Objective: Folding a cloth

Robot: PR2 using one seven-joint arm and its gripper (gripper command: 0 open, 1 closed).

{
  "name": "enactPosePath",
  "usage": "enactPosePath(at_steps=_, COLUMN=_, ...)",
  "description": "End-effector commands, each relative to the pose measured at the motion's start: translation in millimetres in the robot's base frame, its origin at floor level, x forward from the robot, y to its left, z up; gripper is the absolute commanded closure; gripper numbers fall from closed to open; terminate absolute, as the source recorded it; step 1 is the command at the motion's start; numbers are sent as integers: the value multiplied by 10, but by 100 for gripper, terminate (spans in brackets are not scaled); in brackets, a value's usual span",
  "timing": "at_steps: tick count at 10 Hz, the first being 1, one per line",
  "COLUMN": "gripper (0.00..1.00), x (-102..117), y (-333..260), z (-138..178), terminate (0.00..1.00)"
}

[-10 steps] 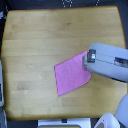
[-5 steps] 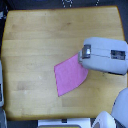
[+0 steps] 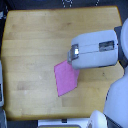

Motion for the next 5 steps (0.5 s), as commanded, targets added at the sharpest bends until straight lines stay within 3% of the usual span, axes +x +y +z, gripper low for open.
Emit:
enactPosePath(at_steps=1, gripper=100, x=-544, y=724, z=-36, terminate=0)
enactPosePath(at_steps=2, gripper=100, x=-691, y=802, z=-139, terminate=0)
enactPosePath(at_steps=5, gripper=100, x=-853, y=939, z=-232, terminate=0)
